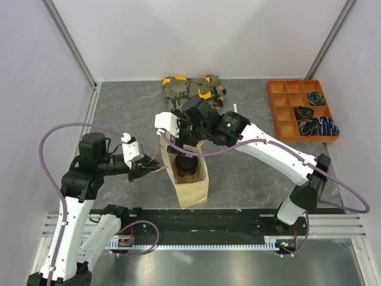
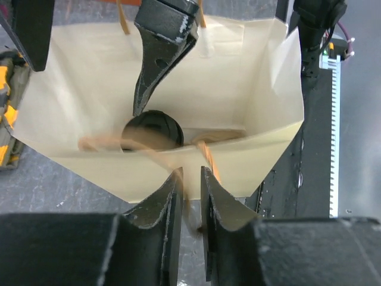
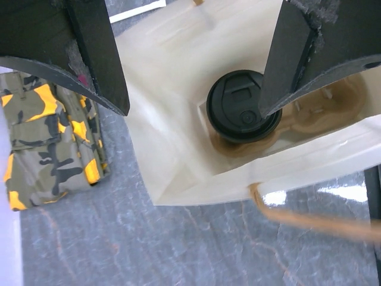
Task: Pack the takeout coffee
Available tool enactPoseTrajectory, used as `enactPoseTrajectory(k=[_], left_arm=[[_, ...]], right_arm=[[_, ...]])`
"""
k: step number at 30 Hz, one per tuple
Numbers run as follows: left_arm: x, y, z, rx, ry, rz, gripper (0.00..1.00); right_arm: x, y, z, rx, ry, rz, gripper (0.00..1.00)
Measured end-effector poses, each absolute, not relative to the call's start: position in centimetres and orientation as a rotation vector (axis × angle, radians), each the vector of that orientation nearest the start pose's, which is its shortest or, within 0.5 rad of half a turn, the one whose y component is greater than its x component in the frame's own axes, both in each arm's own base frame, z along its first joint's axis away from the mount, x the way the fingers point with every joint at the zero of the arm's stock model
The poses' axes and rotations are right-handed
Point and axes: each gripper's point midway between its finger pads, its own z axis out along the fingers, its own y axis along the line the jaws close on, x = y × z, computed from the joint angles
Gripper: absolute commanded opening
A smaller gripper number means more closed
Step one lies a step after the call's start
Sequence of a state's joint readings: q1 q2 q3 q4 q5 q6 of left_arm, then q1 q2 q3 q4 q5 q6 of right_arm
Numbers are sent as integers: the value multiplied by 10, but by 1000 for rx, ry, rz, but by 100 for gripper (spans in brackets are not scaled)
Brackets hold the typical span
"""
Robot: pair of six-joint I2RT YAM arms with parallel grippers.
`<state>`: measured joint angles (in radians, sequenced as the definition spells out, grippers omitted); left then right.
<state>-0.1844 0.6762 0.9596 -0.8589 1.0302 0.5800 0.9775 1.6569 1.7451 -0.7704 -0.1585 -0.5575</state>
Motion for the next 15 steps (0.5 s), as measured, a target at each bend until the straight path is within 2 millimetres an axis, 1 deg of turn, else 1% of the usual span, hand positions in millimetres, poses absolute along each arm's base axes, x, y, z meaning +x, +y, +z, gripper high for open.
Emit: enactPoseTrajectory(k=[3, 5, 6, 9, 13, 14, 15], left_arm=[[142, -168, 285, 1212, 1499, -832, 36], [144, -169, 293, 1204, 1488, -831, 38], [145, -170, 296, 1201, 1483, -836, 44], [146, -172, 306, 1190, 1467, -853, 51], [146, -175, 313, 1174, 1462, -879, 62], [146, -175, 314, 1169, 1463, -885, 70], [147, -176, 316, 1159, 1466, -895, 74]], right_arm=[[251, 380, 281, -1612, 1561, 399, 98], [253, 379, 287, -1587, 1550, 389, 98], [254, 379, 291, -1575, 1543, 387, 98], [257, 379, 304, -1536, 1515, 378, 98], [259, 377, 319, -1487, 1482, 372, 98], [259, 376, 323, -1473, 1475, 371, 98], [259, 375, 327, -1457, 1469, 371, 98]])
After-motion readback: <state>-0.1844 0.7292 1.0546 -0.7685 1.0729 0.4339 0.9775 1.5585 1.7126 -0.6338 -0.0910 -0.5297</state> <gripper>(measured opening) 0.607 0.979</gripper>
